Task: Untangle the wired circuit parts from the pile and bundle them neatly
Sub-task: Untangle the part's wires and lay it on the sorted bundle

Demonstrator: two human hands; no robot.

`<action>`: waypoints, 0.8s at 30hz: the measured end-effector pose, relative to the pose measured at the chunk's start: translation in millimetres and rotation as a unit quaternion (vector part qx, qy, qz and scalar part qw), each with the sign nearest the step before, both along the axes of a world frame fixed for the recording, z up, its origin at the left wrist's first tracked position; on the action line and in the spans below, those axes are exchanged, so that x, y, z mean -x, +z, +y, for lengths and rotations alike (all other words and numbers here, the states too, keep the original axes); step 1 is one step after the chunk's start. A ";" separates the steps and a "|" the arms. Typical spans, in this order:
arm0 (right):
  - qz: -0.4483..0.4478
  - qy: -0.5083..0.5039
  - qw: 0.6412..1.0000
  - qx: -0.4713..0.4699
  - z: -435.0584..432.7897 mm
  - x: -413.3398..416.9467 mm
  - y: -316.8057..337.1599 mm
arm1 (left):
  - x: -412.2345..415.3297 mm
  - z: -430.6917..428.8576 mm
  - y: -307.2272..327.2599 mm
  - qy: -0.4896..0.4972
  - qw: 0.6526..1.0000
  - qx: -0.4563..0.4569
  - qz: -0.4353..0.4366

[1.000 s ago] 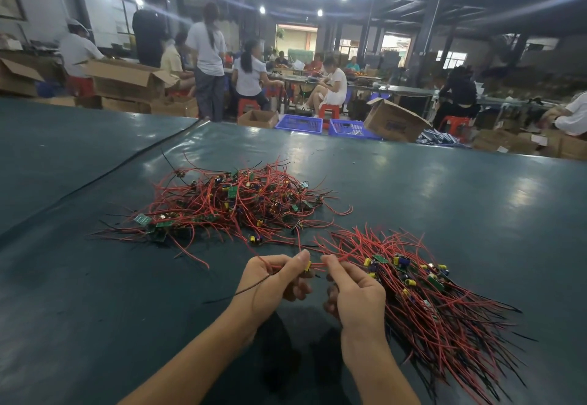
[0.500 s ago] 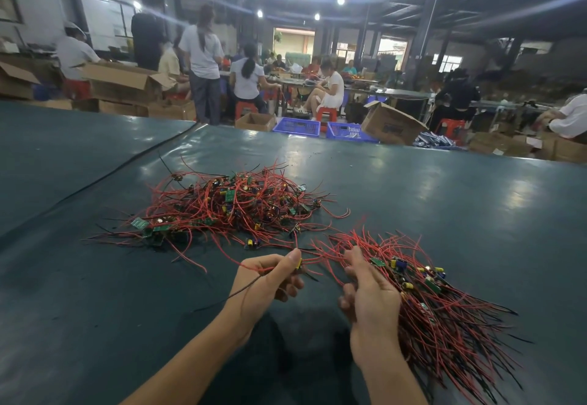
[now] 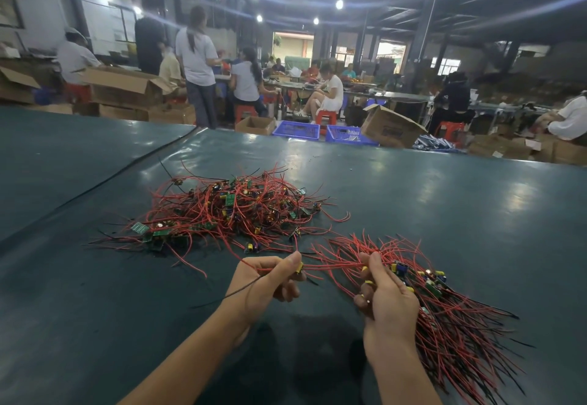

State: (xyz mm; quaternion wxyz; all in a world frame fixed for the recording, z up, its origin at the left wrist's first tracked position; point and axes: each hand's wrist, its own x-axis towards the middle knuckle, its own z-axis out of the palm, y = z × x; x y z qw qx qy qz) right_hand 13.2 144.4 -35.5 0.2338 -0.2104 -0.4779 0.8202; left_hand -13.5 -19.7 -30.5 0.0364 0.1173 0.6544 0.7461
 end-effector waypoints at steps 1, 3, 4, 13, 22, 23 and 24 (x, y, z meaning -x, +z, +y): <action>0.007 0.003 1.000 0.006 0.5 -0.3 0.0 | 1.1 -0.7 0.2 0.011 1.000 -0.015 -0.016; 0.018 0.010 1.000 -0.005 -0.2 -0.7 -0.4 | 3.0 -2.5 -0.8 0.024 0.996 -0.051 -0.064; 0.025 0.014 0.999 -0.022 -1.3 -1.0 -0.6 | 3.9 -3.5 -2.0 0.022 0.993 -0.073 -0.089; 0.082 0.008 0.995 -0.049 -5.5 -2.7 0.6 | 10.3 -6.1 -8.7 0.019 0.987 -0.107 -0.116; 0.134 0.202 0.962 -0.130 -18.2 -11.8 2.8 | 16.6 -11.6 -8.0 0.085 0.947 -0.225 -0.214; 0.138 0.215 0.957 -0.135 -20.5 -12.8 2.2 | 16.9 -13.6 -8.8 0.083 0.945 -0.229 -0.219; 0.137 0.219 0.956 -0.137 -22.3 -13.1 1.6 | 17.3 -15.3 -9.8 0.073 0.945 -0.230 -0.221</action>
